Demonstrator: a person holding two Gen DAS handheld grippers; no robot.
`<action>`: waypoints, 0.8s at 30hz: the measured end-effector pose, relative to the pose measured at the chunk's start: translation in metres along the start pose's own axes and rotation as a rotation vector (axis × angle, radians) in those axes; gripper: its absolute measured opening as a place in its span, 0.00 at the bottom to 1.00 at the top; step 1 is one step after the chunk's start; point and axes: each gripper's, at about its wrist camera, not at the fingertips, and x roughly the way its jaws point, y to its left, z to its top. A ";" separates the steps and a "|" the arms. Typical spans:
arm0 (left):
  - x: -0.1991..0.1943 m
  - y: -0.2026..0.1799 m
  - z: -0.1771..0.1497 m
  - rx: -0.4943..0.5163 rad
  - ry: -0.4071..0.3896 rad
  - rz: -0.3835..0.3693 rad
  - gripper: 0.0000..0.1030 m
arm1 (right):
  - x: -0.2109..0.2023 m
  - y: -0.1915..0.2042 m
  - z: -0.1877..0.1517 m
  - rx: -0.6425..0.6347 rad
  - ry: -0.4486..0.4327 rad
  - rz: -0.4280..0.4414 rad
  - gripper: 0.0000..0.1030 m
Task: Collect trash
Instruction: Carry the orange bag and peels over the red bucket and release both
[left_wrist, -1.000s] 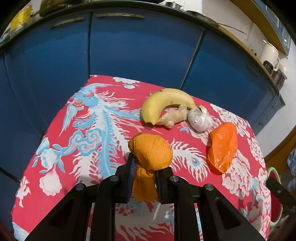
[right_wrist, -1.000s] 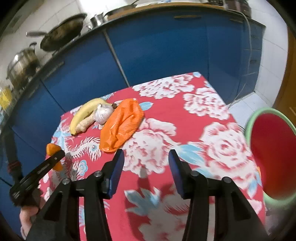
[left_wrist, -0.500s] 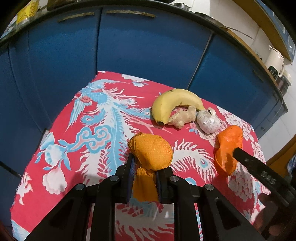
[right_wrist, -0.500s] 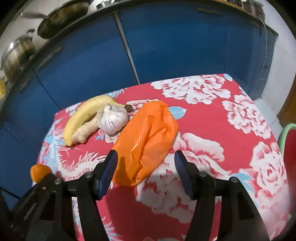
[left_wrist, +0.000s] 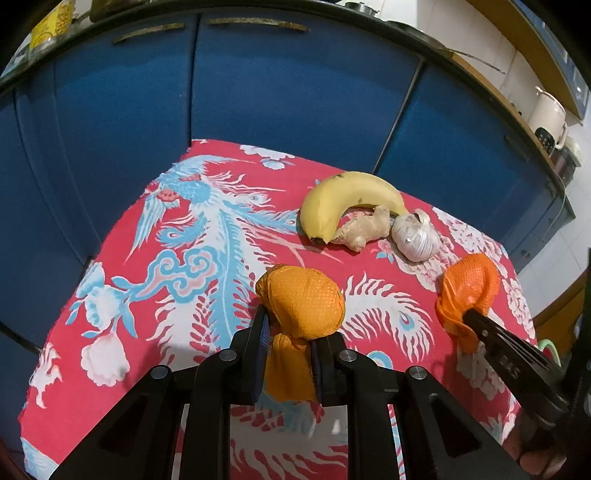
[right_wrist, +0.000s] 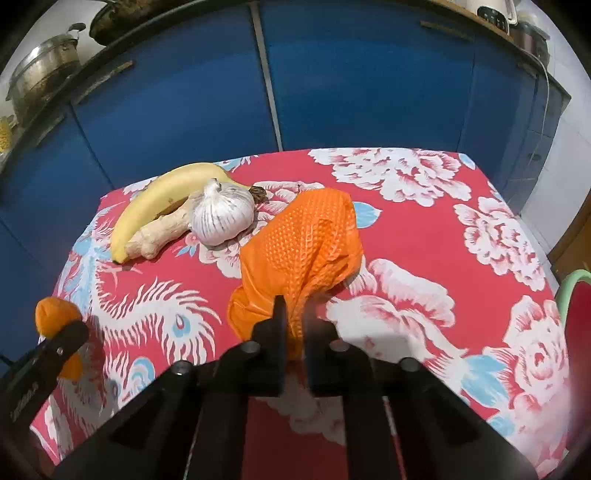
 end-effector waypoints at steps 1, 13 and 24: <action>0.000 0.000 0.000 0.000 -0.001 0.000 0.19 | -0.005 -0.002 -0.003 0.002 -0.001 0.009 0.06; -0.001 -0.005 -0.003 0.015 0.003 -0.009 0.19 | -0.074 -0.028 -0.035 -0.002 -0.051 0.061 0.05; -0.007 -0.032 -0.011 0.074 0.025 -0.068 0.19 | -0.139 -0.069 -0.067 0.037 -0.107 0.047 0.05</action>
